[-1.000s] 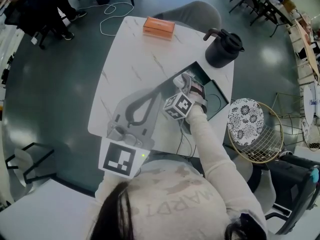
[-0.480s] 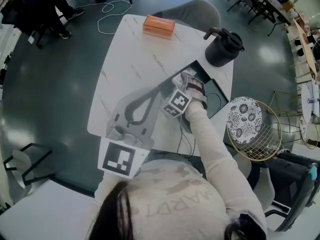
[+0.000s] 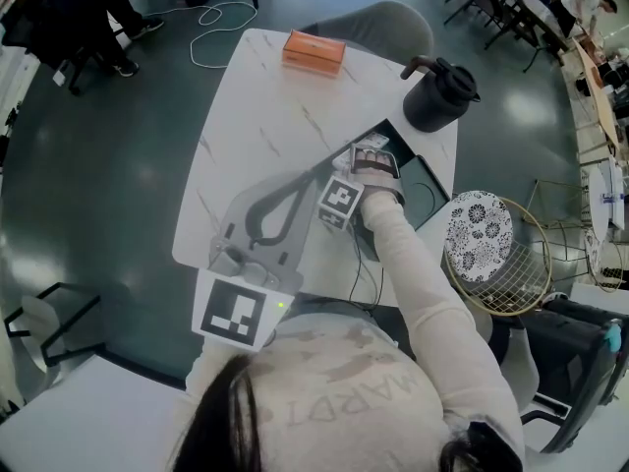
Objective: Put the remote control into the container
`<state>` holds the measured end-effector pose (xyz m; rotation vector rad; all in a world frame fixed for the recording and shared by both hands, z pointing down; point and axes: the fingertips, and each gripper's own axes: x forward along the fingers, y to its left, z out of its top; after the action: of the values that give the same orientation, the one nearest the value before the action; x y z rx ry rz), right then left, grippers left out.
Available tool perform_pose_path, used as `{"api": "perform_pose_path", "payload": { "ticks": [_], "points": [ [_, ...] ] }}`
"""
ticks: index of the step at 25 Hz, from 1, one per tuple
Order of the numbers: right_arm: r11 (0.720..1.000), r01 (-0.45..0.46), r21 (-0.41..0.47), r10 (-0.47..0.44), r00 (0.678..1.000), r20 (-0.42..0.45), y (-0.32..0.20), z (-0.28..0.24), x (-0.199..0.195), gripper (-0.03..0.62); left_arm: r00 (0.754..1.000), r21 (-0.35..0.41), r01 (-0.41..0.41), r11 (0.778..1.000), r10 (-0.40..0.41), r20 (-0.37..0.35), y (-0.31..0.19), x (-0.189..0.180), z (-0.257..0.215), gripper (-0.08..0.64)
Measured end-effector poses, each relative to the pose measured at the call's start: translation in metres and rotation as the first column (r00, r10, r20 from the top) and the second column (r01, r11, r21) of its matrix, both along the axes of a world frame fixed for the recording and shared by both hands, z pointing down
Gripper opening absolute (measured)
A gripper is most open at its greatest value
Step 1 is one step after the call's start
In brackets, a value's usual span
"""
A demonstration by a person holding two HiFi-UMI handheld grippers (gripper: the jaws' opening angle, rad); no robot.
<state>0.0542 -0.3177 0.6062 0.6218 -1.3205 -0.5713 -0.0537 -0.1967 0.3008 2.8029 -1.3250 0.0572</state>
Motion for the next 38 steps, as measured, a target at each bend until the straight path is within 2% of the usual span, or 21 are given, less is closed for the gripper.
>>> {"api": "perform_pose_path", "payload": {
  "ticks": [7,12,18,22,27,33,38],
  "points": [
    [0.997,0.051,-0.064,-0.061,0.984,-0.166,0.001,0.011,-0.001,0.112,1.0,-0.002,0.008,1.0,-0.008,0.0,0.001,-0.008,0.001,0.012],
    [0.985,0.098,-0.142,-0.135,0.949,-0.285,0.004,0.023,-0.002,0.114,1.0,-0.008,0.017,1.0,-0.017,0.003,0.003,-0.013,0.004,0.012],
    [0.97,0.095,-0.223,-0.165,0.934,-0.316,0.009,0.032,-0.002,0.114,0.999,-0.013,0.032,0.999,-0.033,-0.003,0.001,-0.02,0.006,0.012],
    [0.963,0.096,-0.254,-0.171,0.941,-0.291,0.012,0.036,-0.003,0.114,0.999,-0.022,0.034,0.999,-0.035,-0.004,-0.001,-0.02,0.007,0.012],
    [0.953,0.103,-0.286,-0.165,0.965,-0.203,0.016,0.038,-0.007,0.118,0.999,-0.021,0.032,0.999,-0.032,-0.005,-0.002,-0.018,0.007,0.012],
    [0.951,0.126,-0.282,-0.17,0.976,-0.137,0.018,0.037,-0.008,0.121,1.0,-0.02,0.022,1.0,-0.022,-0.001,-0.001,-0.013,0.006,0.012],
    [0.959,0.111,-0.26,-0.13,0.99,-0.057,0.016,0.033,-0.008,0.126,1.0,-0.018,0.014,1.0,-0.014,0.004,-0.002,-0.01,0.006,0.012]
  ]
}}
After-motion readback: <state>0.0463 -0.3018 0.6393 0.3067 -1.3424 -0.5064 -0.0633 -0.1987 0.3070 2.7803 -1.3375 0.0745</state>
